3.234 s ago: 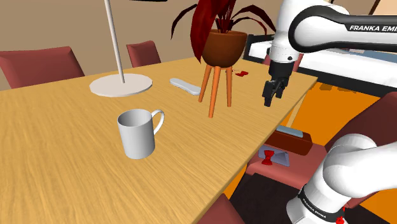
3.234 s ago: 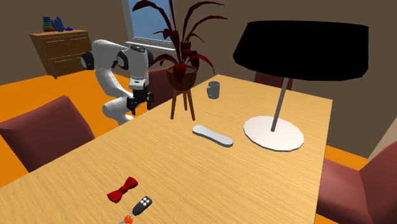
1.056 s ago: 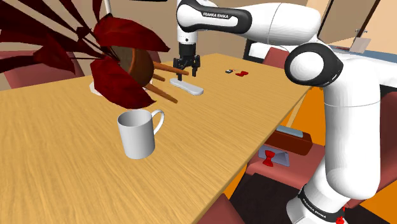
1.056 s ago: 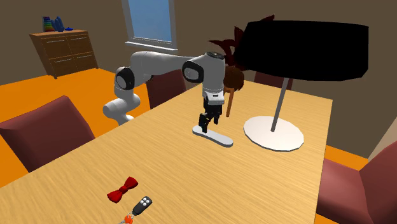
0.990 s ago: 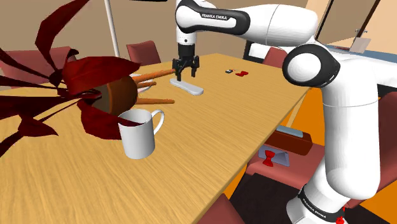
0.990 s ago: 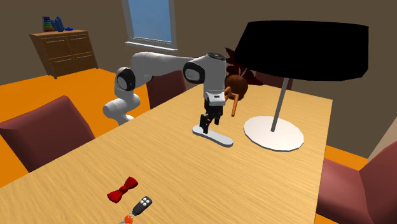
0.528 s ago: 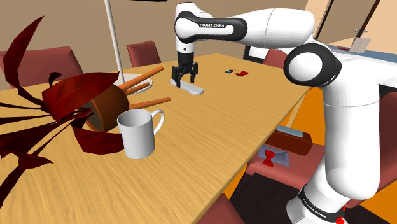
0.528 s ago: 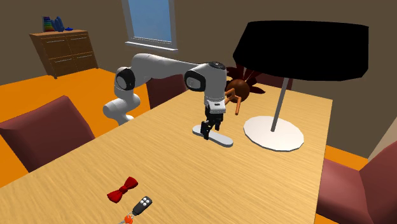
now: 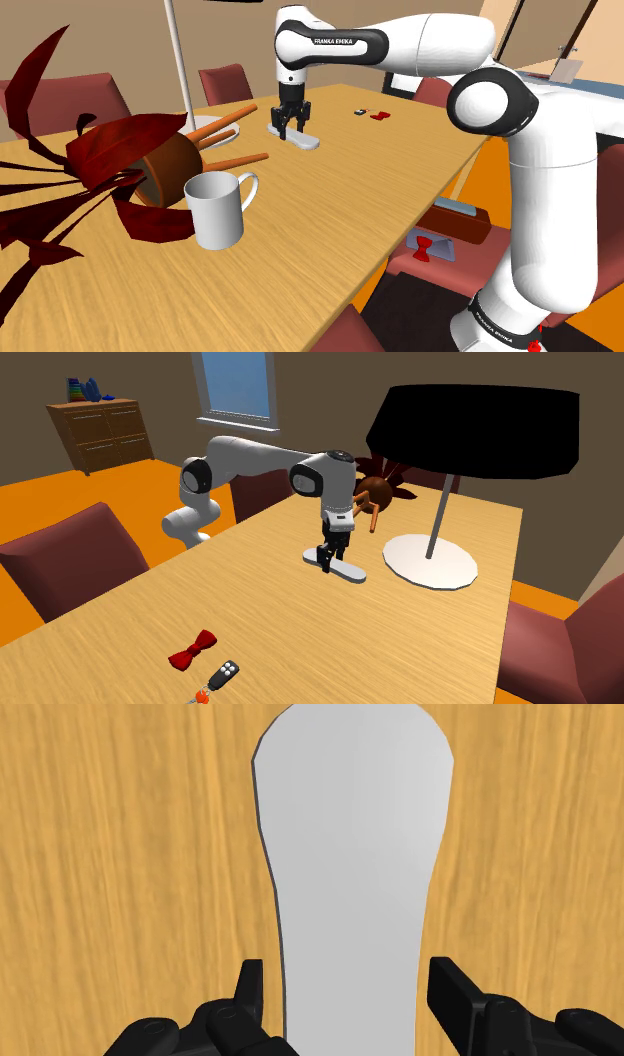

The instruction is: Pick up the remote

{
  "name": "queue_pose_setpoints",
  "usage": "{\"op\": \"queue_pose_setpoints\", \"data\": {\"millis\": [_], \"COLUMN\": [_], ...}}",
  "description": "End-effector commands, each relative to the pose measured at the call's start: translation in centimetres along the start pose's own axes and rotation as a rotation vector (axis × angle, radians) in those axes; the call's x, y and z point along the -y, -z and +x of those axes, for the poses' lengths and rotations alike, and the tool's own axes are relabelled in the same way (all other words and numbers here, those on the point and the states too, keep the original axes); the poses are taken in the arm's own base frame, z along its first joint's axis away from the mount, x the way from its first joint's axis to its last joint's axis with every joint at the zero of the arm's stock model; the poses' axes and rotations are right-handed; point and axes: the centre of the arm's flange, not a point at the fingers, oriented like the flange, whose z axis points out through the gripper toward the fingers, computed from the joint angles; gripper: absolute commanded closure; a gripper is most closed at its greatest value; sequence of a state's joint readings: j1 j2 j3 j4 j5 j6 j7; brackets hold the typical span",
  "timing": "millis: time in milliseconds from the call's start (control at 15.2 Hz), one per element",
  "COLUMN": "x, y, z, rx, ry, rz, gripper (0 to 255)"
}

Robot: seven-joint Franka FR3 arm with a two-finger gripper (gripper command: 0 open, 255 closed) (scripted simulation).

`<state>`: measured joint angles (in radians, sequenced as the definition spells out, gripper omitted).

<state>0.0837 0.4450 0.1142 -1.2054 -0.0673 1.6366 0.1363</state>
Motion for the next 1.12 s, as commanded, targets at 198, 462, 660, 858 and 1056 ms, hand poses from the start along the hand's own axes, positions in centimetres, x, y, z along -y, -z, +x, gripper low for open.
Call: {"op": "queue_pose_setpoints", "data": {"millis": [198, 462, 660, 858, 1056], "x": [0.0, -0.1, -0.1, -0.1, -0.2], "y": [0.4, 2.5, 4.1, 5.7, 7.3], "z": [0.0, 0.0, 0.0, 0.0, 0.0], "rx": [0.002, 0.002, 0.002, 0.002, 0.002], "ry": [-0.001, -0.001, -0.001, -0.001, -0.001], "rz": [0.0, 0.0, 0.0, 0.0, 0.0], "gripper": [255, 255, 255, 255, 255]}}
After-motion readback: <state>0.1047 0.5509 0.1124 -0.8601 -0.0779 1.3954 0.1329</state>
